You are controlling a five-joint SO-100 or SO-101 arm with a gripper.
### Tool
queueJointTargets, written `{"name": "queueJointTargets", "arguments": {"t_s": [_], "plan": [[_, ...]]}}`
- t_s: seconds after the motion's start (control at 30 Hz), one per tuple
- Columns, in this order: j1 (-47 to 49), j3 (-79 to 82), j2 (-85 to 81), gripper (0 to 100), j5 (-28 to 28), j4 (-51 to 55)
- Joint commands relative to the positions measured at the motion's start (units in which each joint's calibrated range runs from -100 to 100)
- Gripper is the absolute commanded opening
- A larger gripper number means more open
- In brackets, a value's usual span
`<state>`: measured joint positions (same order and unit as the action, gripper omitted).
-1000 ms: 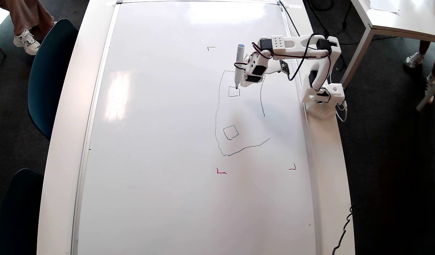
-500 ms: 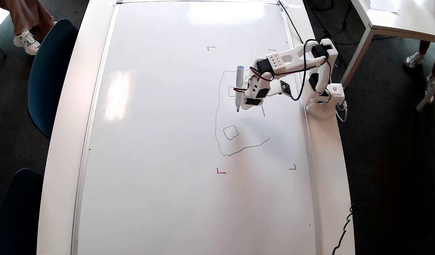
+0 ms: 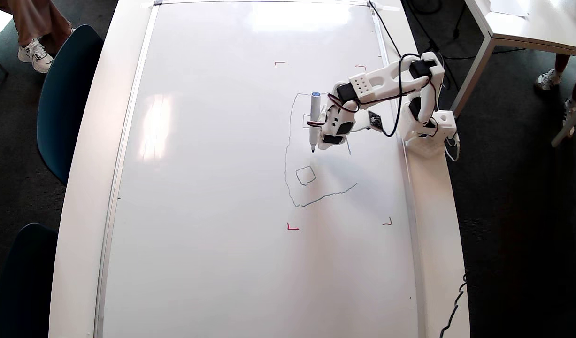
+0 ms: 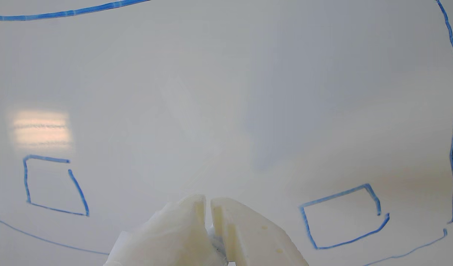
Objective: Draw on a whiteboard a robot head using a pen attached to the gripper
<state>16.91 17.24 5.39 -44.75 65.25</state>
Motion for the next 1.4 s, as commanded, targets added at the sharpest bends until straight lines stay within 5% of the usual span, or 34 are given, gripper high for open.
{"name": "queueJointTargets", "arguments": {"t_s": [0.0, 1.37], "plan": [[0.28, -1.89, 0.80, 1, 0.14, -0.53], [-7.25, 4.92, -0.97, 1, -3.38, 0.25]]}}
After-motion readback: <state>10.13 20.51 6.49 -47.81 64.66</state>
